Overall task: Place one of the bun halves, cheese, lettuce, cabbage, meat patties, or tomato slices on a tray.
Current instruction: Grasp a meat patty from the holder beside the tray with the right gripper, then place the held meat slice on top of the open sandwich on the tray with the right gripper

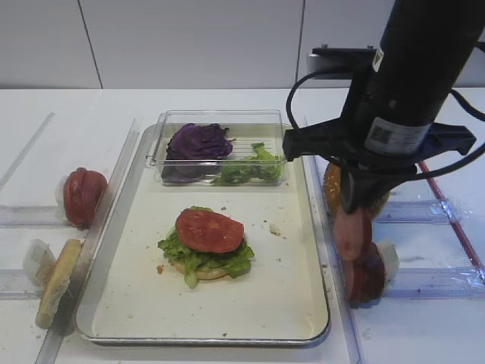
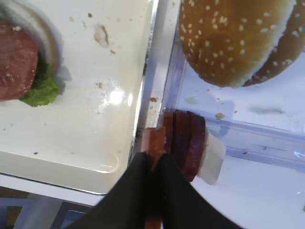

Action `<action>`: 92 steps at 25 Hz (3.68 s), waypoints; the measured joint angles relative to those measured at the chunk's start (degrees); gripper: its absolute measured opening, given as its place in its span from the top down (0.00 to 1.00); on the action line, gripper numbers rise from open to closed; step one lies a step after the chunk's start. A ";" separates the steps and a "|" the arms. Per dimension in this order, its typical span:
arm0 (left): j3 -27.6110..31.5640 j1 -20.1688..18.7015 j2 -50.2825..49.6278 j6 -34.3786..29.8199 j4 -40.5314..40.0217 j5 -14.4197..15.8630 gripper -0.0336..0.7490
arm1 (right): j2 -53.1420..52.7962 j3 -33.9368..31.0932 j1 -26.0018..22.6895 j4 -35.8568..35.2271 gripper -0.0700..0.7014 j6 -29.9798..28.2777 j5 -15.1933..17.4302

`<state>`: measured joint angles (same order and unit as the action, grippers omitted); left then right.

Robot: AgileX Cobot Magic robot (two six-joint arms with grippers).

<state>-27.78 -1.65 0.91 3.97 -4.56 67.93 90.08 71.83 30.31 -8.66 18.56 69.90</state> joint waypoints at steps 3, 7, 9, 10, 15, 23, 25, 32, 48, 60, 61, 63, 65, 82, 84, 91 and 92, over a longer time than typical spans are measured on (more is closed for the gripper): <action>0.00 0.00 0.00 0.00 0.00 0.00 0.33 | -1.45 0.00 0.00 -0.27 0.80 -2.24 0.02; 0.00 0.00 0.00 0.00 0.00 0.00 0.33 | -2.04 0.00 0.00 -3.36 0.80 -6.28 -2.66; 0.00 0.00 0.00 0.00 0.00 0.00 0.33 | -2.04 0.00 0.00 -6.32 0.80 -8.47 -5.37; 0.00 0.00 0.00 0.00 0.00 0.00 0.33 | -2.04 0.00 0.00 -7.67 0.80 -9.44 -6.86; 0.00 0.00 0.00 0.00 0.00 0.00 0.33 | -2.04 0.00 0.00 -13.10 0.81 -12.90 -12.35; 0.00 0.00 0.00 0.00 0.00 0.00 0.33 | 1.54 0.00 0.00 -24.68 0.81 -22.18 -15.17; 0.00 0.00 0.00 0.00 0.00 0.00 0.33 | 2.10 0.00 0.00 -25.68 0.81 -23.99 -15.75; 0.00 0.00 0.00 0.00 0.00 0.00 0.33 | 2.78 -0.50 -1.58 -30.41 0.81 -28.88 -16.78; 0.00 0.00 0.00 0.00 0.00 0.00 0.33 | 9.48 -0.58 -13.27 -56.98 0.81 -52.16 -2.39; 0.00 0.00 0.00 0.00 0.00 0.00 0.33 | 20.02 -0.58 -13.27 -70.67 0.81 -60.52 -2.14; 0.00 0.00 0.00 0.00 0.00 0.00 0.33 | 20.40 -0.58 -13.14 -70.67 0.81 -60.52 -2.26; 0.00 0.00 0.00 0.00 0.00 0.00 0.33 | 20.79 -0.58 -12.63 -70.67 0.81 -60.52 -2.50; 0.00 0.00 0.00 0.00 0.00 0.00 0.33 | 21.38 -0.58 -11.35 -70.67 0.81 -60.52 -2.55; 0.00 0.00 0.00 0.00 0.00 0.00 0.33 | 23.45 -0.58 -9.59 -62.09 0.81 -58.68 -3.83; 0.00 0.00 0.00 0.00 0.00 0.00 0.33 | 23.45 -0.58 -9.59 -62.46 0.81 -58.46 -3.91; 0.00 0.00 0.00 0.00 0.00 0.00 0.33 | 23.45 -0.58 -9.59 -65.63 0.81 -59.47 -6.20; 0.00 0.00 0.00 0.00 0.00 0.00 0.33 | 23.54 -0.58 -9.59 -65.62 0.81 -59.50 -6.48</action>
<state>-27.78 -1.65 0.91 3.97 -4.56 67.93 113.62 71.25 20.72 -74.28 -40.94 63.42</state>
